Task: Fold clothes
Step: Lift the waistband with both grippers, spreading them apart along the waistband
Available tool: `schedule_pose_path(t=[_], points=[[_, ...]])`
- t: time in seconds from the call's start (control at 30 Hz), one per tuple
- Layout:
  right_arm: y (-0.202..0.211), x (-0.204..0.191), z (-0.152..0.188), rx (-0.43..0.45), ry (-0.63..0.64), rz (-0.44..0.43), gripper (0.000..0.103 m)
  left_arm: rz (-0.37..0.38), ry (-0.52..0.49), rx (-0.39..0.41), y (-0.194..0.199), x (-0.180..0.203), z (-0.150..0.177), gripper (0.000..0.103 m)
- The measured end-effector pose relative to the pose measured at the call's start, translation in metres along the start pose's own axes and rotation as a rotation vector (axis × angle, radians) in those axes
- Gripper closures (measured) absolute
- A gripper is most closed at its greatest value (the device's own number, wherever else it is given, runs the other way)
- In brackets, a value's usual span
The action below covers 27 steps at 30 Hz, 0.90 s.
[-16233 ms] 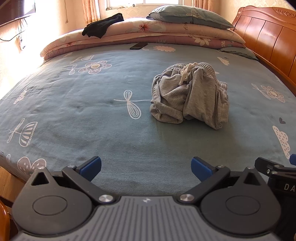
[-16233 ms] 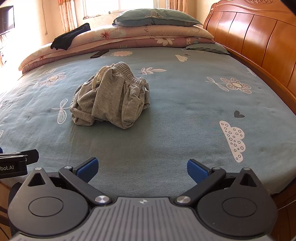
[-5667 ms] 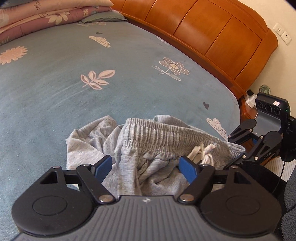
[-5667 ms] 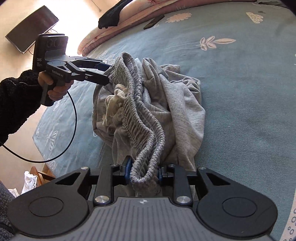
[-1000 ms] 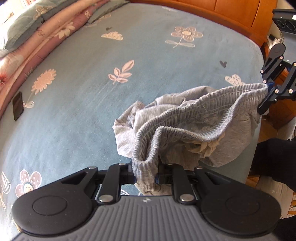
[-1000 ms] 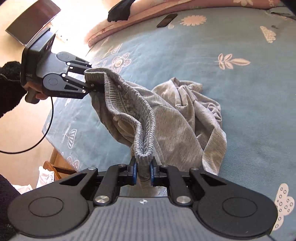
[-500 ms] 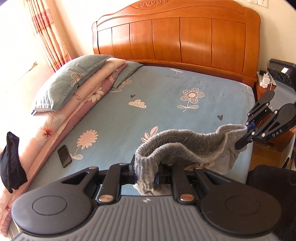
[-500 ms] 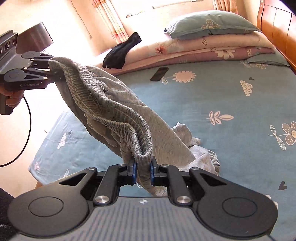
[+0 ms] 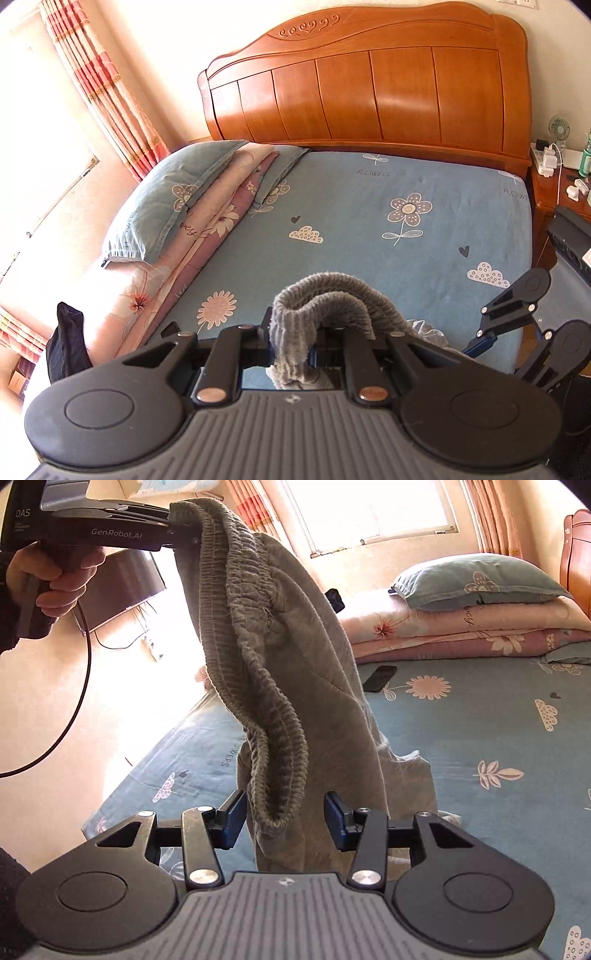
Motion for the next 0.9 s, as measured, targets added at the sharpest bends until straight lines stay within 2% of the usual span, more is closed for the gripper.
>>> schedule_pose_path(t=[0.1,0.17,0.2,0.23,0.4,0.5,0.6,0.77,0.9], points=[[-0.013,-0.009,-0.001,0.039,-0.021,-0.025,0.049,-0.006,0.001,0.002,0.0,0.006,-0.006,0.09],[-0.02,-0.01,0.004,0.018,-0.012,0.017,0.053,-0.009,0.002,0.0,0.002,0.009,-0.008,0.089],[-0.021,-0.01,0.007,0.002,-0.004,0.044,0.077,-0.012,-0.008,-0.003,0.003,0.01,-0.007,0.089],[-0.018,-0.01,0.009,-0.012,0.002,0.067,0.085,-0.016,-0.014,-0.009,0.004,0.011,-0.006,0.089],[0.021,-0.011,-0.008,-0.067,-0.032,0.097,0.085,-0.029,0.002,-0.037,0.009,0.004,0.015,0.089],[0.052,-0.017,-0.038,-0.104,-0.03,0.088,0.085,-0.024,0.027,-0.055,0.01,-0.001,0.033,0.089],[0.071,-0.03,-0.07,-0.145,0.0,0.088,0.085,-0.011,0.047,-0.04,0.014,-0.003,0.039,0.089],[0.082,-0.063,-0.115,-0.203,0.049,0.076,0.085,-0.008,0.066,0.035,0.03,-0.015,0.025,0.089],[0.08,-0.084,-0.139,-0.247,0.097,0.077,0.085,-0.021,0.02,0.097,0.05,-0.034,-0.003,0.089]])
Point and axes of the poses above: each gripper's, at about its wrist camera, not at the fingertips, and y roughly against the way its jaws point, x to its right, z to its underside, the point moved 8 cm from there along -y, roughly the way its jaws point, and after that the axes turned 14 degrees about x, right-handed, at the moved point
